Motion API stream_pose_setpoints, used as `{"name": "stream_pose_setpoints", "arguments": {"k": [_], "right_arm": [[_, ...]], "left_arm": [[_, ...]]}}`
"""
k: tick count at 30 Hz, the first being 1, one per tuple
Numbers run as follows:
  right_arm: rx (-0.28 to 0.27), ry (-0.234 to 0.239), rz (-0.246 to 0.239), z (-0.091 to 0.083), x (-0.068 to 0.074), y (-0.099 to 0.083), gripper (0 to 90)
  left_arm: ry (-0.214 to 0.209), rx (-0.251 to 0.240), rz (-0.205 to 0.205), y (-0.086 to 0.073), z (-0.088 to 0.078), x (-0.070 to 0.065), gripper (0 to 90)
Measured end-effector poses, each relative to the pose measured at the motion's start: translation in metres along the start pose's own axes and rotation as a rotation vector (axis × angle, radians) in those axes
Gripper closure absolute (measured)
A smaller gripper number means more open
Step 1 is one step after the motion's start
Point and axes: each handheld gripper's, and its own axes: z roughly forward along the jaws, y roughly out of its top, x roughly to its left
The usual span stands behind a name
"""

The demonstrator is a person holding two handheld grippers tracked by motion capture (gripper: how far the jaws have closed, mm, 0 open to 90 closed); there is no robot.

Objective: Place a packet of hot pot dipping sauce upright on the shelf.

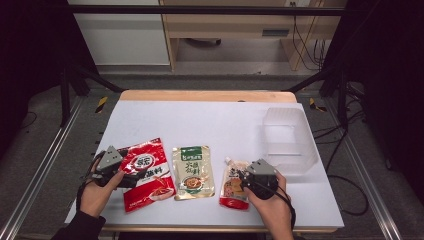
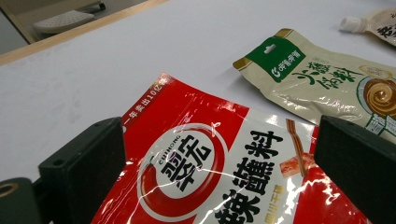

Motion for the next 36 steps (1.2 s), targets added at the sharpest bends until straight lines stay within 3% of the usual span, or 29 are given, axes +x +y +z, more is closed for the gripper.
{"name": "stream_pose_setpoints", "arguments": {"k": [6, 11, 16, 25, 29, 32, 36], "right_arm": [[0.092, 0.007, 0.023, 0.031, -0.008, 0.007, 55.0], [0.115, 0.001, 0.027, 0.036, -0.012, 0.005, 58.1], [0.139, 0.031, 0.078, 0.042, -0.018, -0.001, 50.7], [0.154, 0.04, 0.091, 0.048, -0.019, -0.003, 47.9], [0.16, 0.05, 0.107, 0.05, -0.02, -0.004, 48.8], [0.159, 0.08, 0.147, 0.051, -0.02, -0.007, 50.2], [0.159, 0.092, 0.15, 0.051, -0.019, -0.007, 56.4]], "left_arm": [[0.002, 0.018, 0.012, 0.0, 0.0, -0.001, 2.6], [-0.003, 0.022, 0.01, 0.0, 0.002, 0.0, 2.7], [-0.011, 0.018, 0.007, 0.0, 0.003, -0.001, 2.7], [-0.021, 0.012, 0.007, 0.0, 0.004, -0.001, 2.9], [-0.029, 0.013, 0.009, 0.0, 0.005, -0.002, 3.2], [-0.03, 0.013, 0.01, 0.0, 0.006, -0.002, 3.2], [-0.033, 0.014, 0.008, 0.0, 0.006, -0.002, 3.2]]}}
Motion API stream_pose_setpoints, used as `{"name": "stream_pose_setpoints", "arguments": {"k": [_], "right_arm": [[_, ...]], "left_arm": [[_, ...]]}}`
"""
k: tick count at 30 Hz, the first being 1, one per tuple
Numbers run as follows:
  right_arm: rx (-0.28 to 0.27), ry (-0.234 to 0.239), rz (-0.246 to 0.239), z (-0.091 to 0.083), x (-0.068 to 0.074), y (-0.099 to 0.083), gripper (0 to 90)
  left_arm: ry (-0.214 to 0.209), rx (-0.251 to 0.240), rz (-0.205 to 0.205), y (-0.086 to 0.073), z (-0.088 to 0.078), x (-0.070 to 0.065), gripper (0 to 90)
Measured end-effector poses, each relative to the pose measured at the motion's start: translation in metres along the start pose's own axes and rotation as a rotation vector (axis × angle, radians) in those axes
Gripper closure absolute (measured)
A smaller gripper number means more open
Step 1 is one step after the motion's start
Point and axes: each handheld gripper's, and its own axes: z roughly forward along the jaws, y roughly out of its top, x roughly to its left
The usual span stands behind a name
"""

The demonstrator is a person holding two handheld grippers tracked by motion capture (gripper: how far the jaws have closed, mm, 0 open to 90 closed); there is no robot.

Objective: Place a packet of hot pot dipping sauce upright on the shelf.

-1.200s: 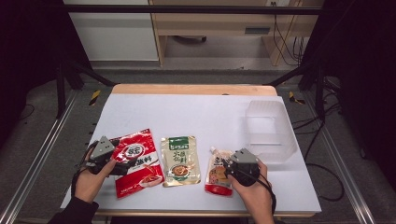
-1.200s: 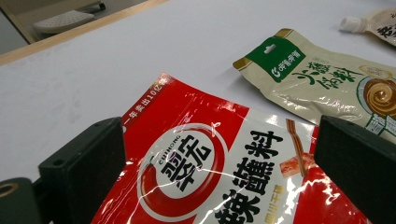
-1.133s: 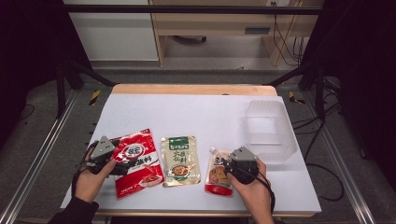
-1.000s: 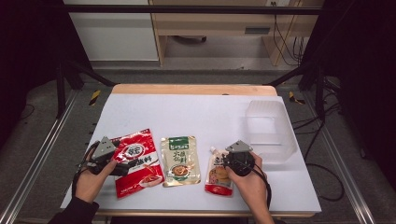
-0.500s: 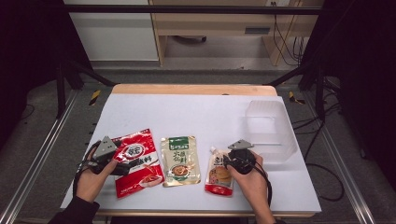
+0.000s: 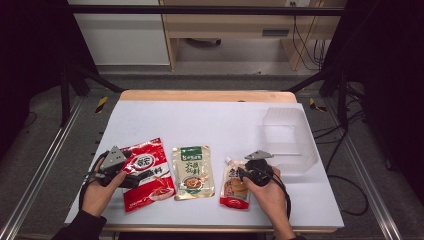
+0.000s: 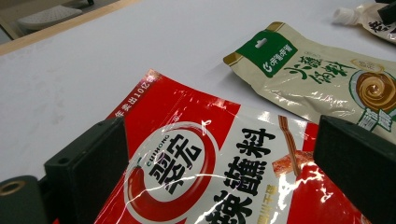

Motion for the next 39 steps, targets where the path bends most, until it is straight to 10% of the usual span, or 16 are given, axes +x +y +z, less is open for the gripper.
{"name": "stream_pose_setpoints", "arguments": {"k": [8, 25, 39], "right_arm": [[0.016, 0.034, -0.043, -0.003, 0.002, 0.001, 82.7], [-0.078, 0.044, -0.102, -0.025, 0.01, 0.011, 88.7], [-0.232, 0.161, -0.194, -0.072, 0.011, 0.051, 89.5]], "left_arm": [[-0.002, 0.001, -0.005, 0.0, 0.001, 0.001, 3.5], [0.0, 0.024, -0.035, -0.001, 0.003, 0.001, 3.1], [-0.134, -0.017, -0.038, 0.027, -0.005, -0.009, 4.1]]}}
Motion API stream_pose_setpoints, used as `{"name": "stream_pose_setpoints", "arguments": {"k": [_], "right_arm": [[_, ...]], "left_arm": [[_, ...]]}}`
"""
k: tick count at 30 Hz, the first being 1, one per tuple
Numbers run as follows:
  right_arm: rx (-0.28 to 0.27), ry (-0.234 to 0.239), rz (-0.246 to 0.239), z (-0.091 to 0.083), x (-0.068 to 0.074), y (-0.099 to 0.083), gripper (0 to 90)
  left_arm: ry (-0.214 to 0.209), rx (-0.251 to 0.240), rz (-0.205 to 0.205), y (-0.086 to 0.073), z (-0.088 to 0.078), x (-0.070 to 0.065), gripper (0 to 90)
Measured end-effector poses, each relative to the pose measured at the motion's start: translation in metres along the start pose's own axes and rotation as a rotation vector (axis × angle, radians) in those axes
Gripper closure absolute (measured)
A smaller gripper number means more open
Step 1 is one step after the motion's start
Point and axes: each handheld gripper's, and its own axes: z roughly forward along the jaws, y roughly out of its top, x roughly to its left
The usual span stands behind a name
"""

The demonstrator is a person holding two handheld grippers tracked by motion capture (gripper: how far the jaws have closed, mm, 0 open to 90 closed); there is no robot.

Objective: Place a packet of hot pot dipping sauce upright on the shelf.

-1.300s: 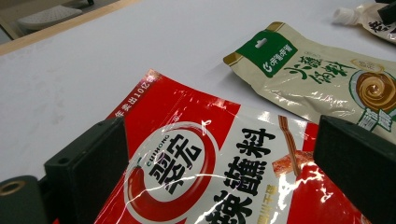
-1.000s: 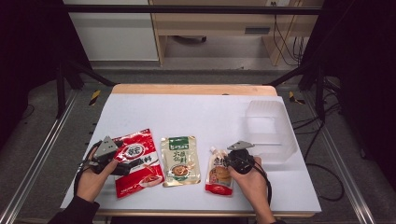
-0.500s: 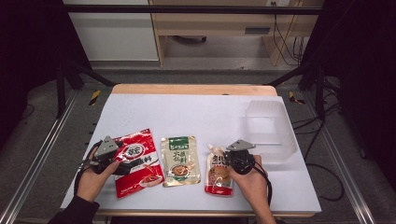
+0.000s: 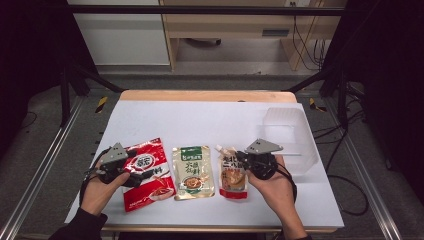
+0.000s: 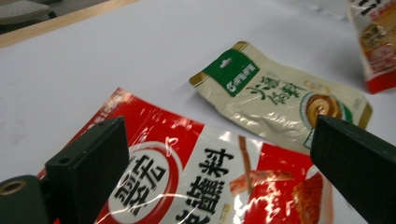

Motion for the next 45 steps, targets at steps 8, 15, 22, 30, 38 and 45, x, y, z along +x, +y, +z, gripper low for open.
{"name": "stream_pose_setpoints", "arguments": {"k": [8, 15, 22, 30, 38, 45], "right_arm": [[-0.046, 0.053, -0.079, -0.006, 0.005, 0.038, 89.9], [-0.05, 0.089, -0.11, 0.007, -0.001, 0.067, 90.0], [-0.072, 0.169, -0.131, 0.012, 0.004, 0.09, 90.0], [-0.092, 0.205, -0.147, 0.013, 0.01, 0.098, 90.0], [-0.104, 0.221, -0.156, 0.012, 0.017, 0.103, 89.9], [-0.12, 0.243, -0.165, 0.009, 0.021, 0.108, 89.9]], "left_arm": [[-0.077, -0.022, 0.033, 0.027, 0.015, -0.006, 3.4], [-0.128, 0.034, 0.1, 0.056, 0.032, -0.009, 3.8], [-0.152, 0.068, 0.152, 0.082, 0.041, -0.011, 6.0], [-0.192, 0.107, 0.184, 0.096, 0.043, -0.014, 7.2], [-0.225, 0.101, 0.196, 0.105, 0.04, -0.02, 10.9], [-0.258, 0.079, 0.259, 0.115, 0.035, -0.025, 23.9]]}}
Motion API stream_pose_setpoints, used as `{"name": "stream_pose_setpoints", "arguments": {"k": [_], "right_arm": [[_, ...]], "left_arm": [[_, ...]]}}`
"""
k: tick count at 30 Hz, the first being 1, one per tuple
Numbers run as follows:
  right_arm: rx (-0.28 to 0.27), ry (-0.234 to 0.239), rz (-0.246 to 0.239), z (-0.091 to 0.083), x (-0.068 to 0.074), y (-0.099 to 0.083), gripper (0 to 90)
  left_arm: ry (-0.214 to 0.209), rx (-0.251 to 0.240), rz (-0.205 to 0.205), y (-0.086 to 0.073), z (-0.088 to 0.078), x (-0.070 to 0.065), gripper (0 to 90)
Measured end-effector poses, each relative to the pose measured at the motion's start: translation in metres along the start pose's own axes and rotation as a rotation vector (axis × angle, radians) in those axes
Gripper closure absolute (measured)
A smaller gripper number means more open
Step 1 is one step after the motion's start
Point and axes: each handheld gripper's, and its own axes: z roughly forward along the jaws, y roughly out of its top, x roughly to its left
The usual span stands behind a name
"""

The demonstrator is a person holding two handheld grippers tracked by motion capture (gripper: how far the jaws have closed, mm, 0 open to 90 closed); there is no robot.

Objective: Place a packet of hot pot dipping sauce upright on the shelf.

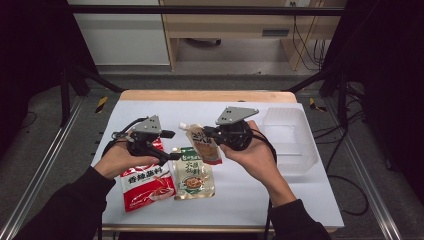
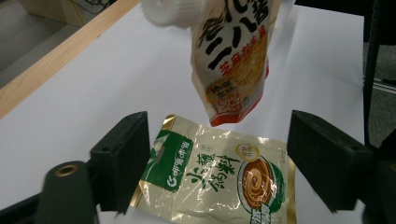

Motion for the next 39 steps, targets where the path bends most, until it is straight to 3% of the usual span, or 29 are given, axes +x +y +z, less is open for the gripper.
{"name": "stream_pose_setpoints", "arguments": {"k": [10, 16, 19, 23, 29, 34, 39], "right_arm": [[-0.005, 0.037, -0.011, 0.002, 0.007, 0.002, 90.0], [0.0, 0.052, -0.019, 0.005, 0.009, 0.003, 89.9], [-0.005, 0.059, -0.016, 0.006, 0.01, 0.003, 89.9], [-0.01, 0.063, -0.015, 0.006, 0.011, 0.002, 89.9], [-0.005, 0.065, -0.012, 0.006, 0.01, 0.0, 89.9], [-0.003, 0.073, -0.008, 0.008, 0.011, -0.001, 89.9], [-0.011, 0.087, 0.006, 0.012, 0.012, -0.001, 89.9]], "left_arm": [[-0.039, -0.007, 0.016, 0.009, 0.006, 0.003, 43.2], [-0.05, 0.04, 0.061, 0.017, 0.011, 0.006, 51.0], [-0.067, 0.019, 0.051, 0.02, 0.013, 0.006, 57.2], [-0.075, 0.007, 0.055, 0.022, 0.011, 0.007, 57.8], [-0.055, -0.03, 0.027, 0.022, 0.003, 0.013, 53.6], [-0.072, -0.05, 0.024, 0.025, 0.001, 0.015, 52.4], [-0.067, -0.015, 0.049, 0.026, 0.005, 0.012, 63.0]]}}
